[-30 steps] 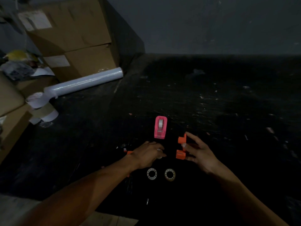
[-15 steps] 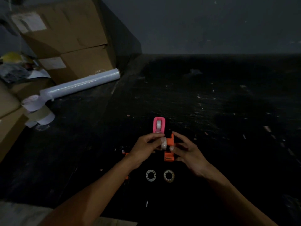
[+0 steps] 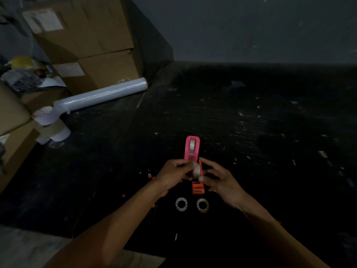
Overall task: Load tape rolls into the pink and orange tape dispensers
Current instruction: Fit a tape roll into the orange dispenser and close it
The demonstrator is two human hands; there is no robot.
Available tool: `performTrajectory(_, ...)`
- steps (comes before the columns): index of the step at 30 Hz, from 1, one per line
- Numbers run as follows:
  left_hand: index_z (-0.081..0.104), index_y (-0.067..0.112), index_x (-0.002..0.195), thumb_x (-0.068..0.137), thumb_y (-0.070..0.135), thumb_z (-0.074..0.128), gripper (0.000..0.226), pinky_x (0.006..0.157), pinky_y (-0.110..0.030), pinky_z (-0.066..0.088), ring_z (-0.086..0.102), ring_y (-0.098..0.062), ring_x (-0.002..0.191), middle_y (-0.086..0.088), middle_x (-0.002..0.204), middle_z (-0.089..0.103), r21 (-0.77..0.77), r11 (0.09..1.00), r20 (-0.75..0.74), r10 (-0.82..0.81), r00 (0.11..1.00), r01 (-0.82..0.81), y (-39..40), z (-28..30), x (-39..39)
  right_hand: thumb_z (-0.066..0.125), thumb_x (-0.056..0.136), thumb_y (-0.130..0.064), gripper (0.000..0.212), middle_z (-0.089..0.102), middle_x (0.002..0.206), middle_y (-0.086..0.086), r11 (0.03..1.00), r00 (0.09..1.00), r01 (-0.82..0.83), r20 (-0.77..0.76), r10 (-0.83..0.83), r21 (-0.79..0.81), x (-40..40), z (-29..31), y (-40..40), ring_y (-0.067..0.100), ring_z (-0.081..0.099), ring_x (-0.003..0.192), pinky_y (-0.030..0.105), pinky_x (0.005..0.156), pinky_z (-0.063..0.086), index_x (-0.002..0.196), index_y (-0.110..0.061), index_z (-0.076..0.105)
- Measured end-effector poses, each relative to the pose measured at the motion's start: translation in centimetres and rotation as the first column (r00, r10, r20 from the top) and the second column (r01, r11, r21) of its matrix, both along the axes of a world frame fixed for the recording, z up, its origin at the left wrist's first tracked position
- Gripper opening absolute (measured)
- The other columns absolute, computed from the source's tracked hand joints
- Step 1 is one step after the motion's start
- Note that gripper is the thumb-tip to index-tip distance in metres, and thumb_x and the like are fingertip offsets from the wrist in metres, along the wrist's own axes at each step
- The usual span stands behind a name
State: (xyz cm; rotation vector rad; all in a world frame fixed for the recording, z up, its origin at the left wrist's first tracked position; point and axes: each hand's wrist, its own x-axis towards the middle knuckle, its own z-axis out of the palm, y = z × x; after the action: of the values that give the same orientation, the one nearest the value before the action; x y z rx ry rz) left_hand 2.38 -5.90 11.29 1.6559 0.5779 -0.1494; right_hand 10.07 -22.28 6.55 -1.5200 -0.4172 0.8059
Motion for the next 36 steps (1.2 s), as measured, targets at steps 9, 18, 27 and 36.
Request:
performTrajectory(9, 0.071, 0.025, 0.097, 0.090, 0.050, 0.056, 0.029, 0.071, -0.030, 0.042, 0.069, -0.007, 0.069, 0.008, 0.076, 0.076, 0.046, 0.999, -0.168, 0.005, 0.986, 0.003, 0.2, 0.2, 0.1, 0.078, 0.073, -0.031, 0.060, 0.065, 0.118, 0.015, 0.998, 0.998, -0.056, 0.003, 0.056, 0.002, 0.3, -0.7, 0.0, 0.030, 0.065, 0.109, 0.053, 0.088, 0.053, 0.126, -0.046, 0.056)
performTrajectory(18, 0.062, 0.025, 0.116, 0.095, 0.051, 0.044, 0.038, 0.080, -0.031, 0.050, 0.068, -0.017, 0.095, -0.003, 0.104, 0.073, 0.155, 0.987, -0.152, -0.019, 0.988, 0.043, 1.0, -0.5, -0.8, 0.077, 0.072, -0.023, 0.062, 0.064, 0.118, 0.018, 0.999, 0.997, -0.030, -0.073, 0.031, 0.017, 0.5, -0.7, 0.4, 0.029, 0.067, 0.106, 0.053, 0.089, 0.054, 0.128, -0.039, 0.056)
performTrajectory(27, 0.029, 0.042, 0.144, 0.081, 0.050, 0.056, 0.069, 0.111, -0.051, 0.032, 0.036, -0.036, 0.132, -0.010, 0.145, 0.034, 0.671, 0.652, -0.409, -0.072, 0.910, 0.353, 6.9, -4.6, -5.8, 0.074, 0.079, -0.015, 0.060, 0.061, 0.122, 0.011, 1.000, 0.988, 0.000, -0.155, 0.004, 0.024, 0.9, -1.0, 0.0, 0.025, 0.065, 0.107, 0.031, 0.069, 0.057, 0.129, -0.042, 0.055)
performTrajectory(36, 0.029, 0.042, 0.145, 0.080, 0.028, 0.072, 0.079, 0.110, -0.040, 0.038, 0.042, -0.030, 0.130, -0.010, 0.145, 0.033, 0.627, 0.695, -0.369, -0.132, 0.920, 0.351, 7.1, -5.0, -6.7, 0.074, 0.079, -0.016, 0.058, 0.064, 0.120, 0.011, 1.000, 0.983, -0.001, -0.182, 0.003, 0.008, 0.6, -1.4, 0.0, 0.025, 0.069, 0.104, 0.037, 0.075, 0.059, 0.130, -0.038, 0.055)
